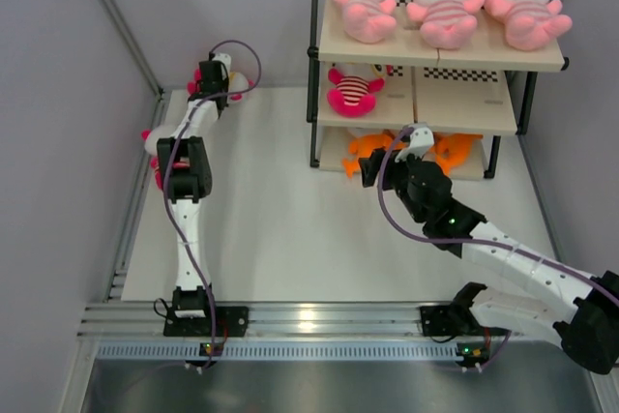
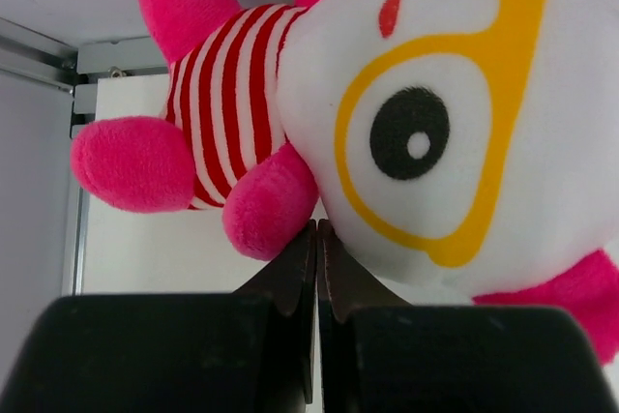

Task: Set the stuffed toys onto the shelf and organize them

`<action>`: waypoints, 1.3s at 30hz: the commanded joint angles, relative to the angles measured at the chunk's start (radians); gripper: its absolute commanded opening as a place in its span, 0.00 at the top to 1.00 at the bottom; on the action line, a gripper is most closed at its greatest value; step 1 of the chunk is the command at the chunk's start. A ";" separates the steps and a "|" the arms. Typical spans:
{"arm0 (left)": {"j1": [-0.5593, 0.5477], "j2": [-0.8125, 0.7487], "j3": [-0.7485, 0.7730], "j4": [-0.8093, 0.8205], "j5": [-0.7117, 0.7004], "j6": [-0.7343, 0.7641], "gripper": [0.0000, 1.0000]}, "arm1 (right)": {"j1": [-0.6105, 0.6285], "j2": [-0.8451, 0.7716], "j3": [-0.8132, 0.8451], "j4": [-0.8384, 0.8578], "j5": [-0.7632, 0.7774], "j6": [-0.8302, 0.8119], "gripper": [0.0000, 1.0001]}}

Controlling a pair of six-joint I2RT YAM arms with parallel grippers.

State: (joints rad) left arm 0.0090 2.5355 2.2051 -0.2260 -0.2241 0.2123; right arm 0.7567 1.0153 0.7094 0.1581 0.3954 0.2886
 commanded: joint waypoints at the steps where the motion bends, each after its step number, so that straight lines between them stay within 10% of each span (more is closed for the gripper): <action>1: 0.026 -0.003 0.044 0.070 0.040 0.021 1.00 | 0.009 -0.044 0.042 0.004 0.008 -0.029 0.26; 29: 0.172 -0.078 0.067 0.060 0.374 -0.160 0.39 | 0.009 -0.018 0.064 -0.006 -0.052 -0.019 0.26; 39: 0.181 -0.012 0.117 0.071 0.490 -0.183 0.47 | 0.009 0.003 0.078 -0.019 -0.044 -0.025 0.27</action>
State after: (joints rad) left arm 0.1864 2.5229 2.2757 -0.2157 0.2203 0.0303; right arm 0.7567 1.0103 0.7242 0.1268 0.3534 0.2707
